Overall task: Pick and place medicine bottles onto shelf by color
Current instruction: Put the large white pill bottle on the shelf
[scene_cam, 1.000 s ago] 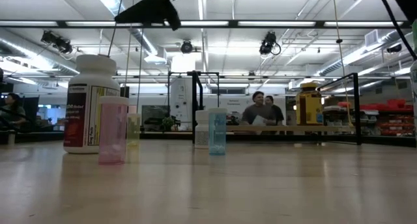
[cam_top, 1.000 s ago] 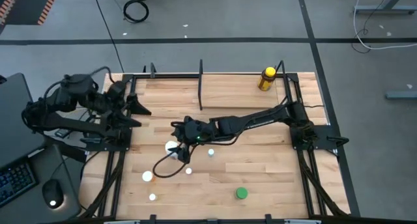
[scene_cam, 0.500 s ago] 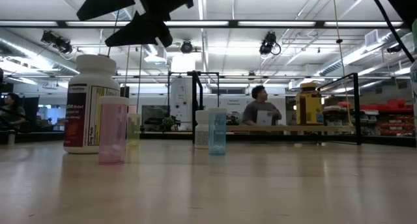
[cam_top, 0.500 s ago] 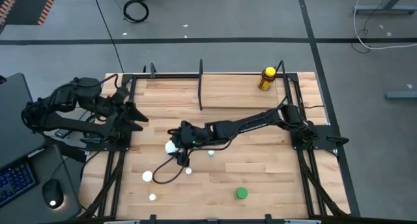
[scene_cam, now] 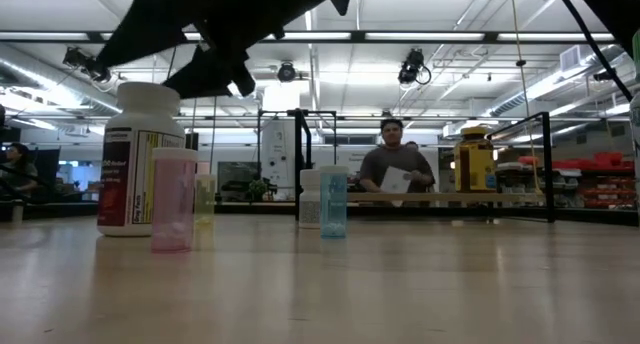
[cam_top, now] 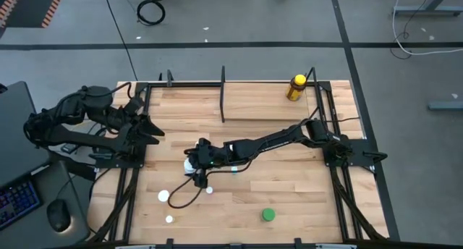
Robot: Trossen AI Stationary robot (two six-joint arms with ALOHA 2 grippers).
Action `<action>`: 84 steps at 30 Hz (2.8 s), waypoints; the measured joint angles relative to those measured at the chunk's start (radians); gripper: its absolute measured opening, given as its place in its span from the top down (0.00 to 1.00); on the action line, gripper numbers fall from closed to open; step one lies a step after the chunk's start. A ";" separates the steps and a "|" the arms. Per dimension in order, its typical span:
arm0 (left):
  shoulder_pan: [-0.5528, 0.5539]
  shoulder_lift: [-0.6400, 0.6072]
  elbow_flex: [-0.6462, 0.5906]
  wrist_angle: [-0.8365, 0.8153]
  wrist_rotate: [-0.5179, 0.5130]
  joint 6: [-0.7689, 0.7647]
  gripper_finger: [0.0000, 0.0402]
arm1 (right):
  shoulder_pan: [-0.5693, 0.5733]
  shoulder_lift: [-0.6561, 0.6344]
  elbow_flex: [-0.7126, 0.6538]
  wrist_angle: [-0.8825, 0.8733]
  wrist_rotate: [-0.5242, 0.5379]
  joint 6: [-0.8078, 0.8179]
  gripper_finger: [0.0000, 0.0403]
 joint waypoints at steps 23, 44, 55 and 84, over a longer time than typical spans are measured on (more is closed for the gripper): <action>0.000 0.001 0.000 0.008 0.000 -0.009 0.10 | -0.014 0.002 0.000 -0.085 0.000 0.021 0.21; 0.000 0.020 0.000 0.008 -0.009 -0.012 0.10 | -0.021 0.001 0.000 -0.075 0.021 0.047 0.40; 0.000 0.033 0.000 0.010 -0.009 -0.001 0.10 | -0.021 -0.015 0.000 -0.081 -0.028 0.069 0.40; 0.000 0.113 0.000 0.297 -0.113 0.110 0.10 | 0.025 -0.463 0.000 -0.990 0.225 0.592 0.40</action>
